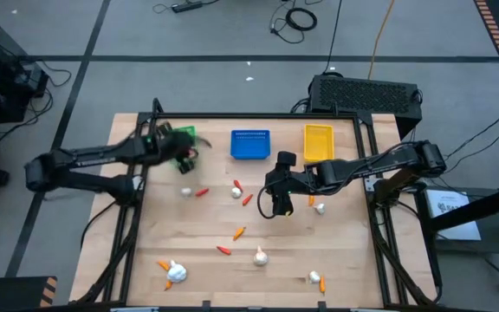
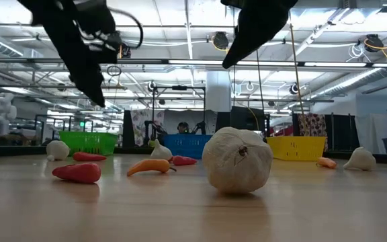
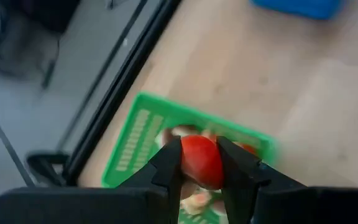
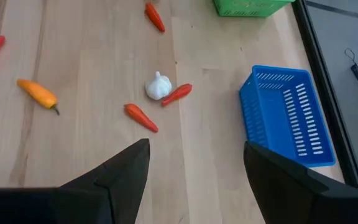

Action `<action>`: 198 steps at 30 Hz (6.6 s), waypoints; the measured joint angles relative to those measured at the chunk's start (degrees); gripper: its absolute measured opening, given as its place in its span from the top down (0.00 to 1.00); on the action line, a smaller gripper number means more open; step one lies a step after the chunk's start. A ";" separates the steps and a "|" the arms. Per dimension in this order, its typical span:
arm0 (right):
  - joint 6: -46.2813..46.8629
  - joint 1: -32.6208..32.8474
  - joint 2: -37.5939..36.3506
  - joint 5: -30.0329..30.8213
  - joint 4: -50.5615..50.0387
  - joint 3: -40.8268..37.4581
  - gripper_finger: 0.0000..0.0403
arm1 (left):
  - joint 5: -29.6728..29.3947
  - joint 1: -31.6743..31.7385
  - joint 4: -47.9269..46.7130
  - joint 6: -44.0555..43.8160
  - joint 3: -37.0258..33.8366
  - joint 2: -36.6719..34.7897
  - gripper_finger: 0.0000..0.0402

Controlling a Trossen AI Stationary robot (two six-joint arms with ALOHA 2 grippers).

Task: Sort produce into baskets
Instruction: Put the orange mushroom into the green bin, then put the yellow chili pepper into the blue bin

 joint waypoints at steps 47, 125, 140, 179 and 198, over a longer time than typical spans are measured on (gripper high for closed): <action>-8.72 -0.20 12.19 -10.71 34.61 -7.56 0.38 | 12.16 -8.71 41.59 -23.04 -25.40 -26.40 0.47; -0.15 -28.10 17.20 -13.36 30.33 0.31 0.89 | 24.07 -13.64 39.14 -19.43 -25.33 -28.06 0.47; 0.81 -29.90 17.89 -13.97 27.92 0.22 0.65 | 24.07 -13.64 39.18 -19.53 -25.31 -28.07 0.47; 41.05 -12.96 2.38 -19.91 -32.49 -7.20 0.57 | 24.35 -13.64 38.65 -21.49 -25.31 -27.76 0.47; 46.50 -13.33 2.40 -23.00 -12.49 -23.62 0.57 | 24.35 -13.64 36.01 -21.51 -25.31 -27.79 0.47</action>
